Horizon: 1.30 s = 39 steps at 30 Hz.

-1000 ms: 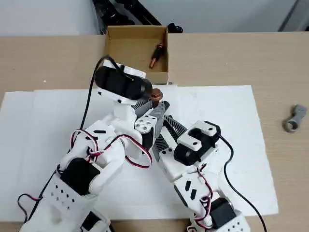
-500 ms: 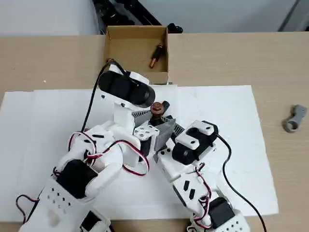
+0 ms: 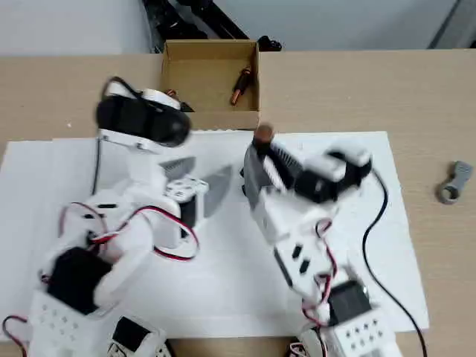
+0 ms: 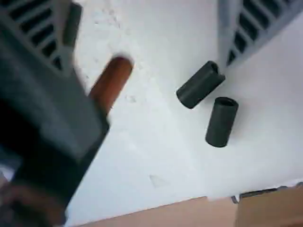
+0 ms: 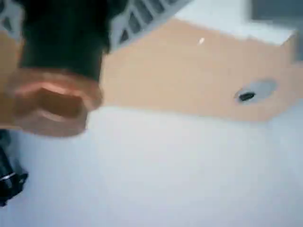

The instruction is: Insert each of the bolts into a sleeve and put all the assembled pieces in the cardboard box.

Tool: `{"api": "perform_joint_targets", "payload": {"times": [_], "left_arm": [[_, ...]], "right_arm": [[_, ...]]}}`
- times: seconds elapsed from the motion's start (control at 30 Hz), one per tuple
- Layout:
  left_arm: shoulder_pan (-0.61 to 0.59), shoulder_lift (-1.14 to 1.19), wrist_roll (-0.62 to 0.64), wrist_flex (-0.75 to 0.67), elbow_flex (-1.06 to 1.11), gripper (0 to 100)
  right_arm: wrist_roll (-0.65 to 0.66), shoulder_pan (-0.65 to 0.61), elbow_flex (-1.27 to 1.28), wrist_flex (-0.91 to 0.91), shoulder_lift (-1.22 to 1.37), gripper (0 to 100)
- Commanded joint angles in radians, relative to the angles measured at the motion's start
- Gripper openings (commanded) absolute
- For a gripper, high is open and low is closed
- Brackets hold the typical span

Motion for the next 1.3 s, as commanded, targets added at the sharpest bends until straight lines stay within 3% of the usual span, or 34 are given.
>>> {"api": "perform_joint_targets", "payload": {"times": [0.0, 0.2, 0.43, 0.67, 1.0, 1.13, 1.27], "left_arm": [[-0.083, -0.017, -0.063, 0.009, -0.071, 13], [-0.310, -0.017, -0.265, 0.006, -0.050, 3], [-0.422, -0.017, -0.281, 0.031, 0.004, 1], [-0.466, -0.017, -0.282, 0.040, 0.088, 1], [-0.470, -0.014, -0.275, 0.040, 0.145, 1], [-0.470, -0.012, -0.275, 0.043, 0.145, 1], [-0.470, -0.012, -0.275, 0.041, 0.163, 1]], "right_arm": [[-0.023, 0.044, -0.227, -0.096, 0.271, 0.3], [-0.025, 0.047, -0.517, -0.139, 0.684, 0.3], [-0.025, 0.074, -0.703, -0.292, 1.063, 0.3], [-0.023, 0.105, -0.876, -0.400, 1.389, 0.7], [-0.026, 0.111, -1.211, -0.351, 1.771, 0.9], [-0.094, 0.110, -1.284, -0.344, 1.828, 1.3], [-0.143, 0.110, -1.300, -0.335, 1.842, 13.0]]}}
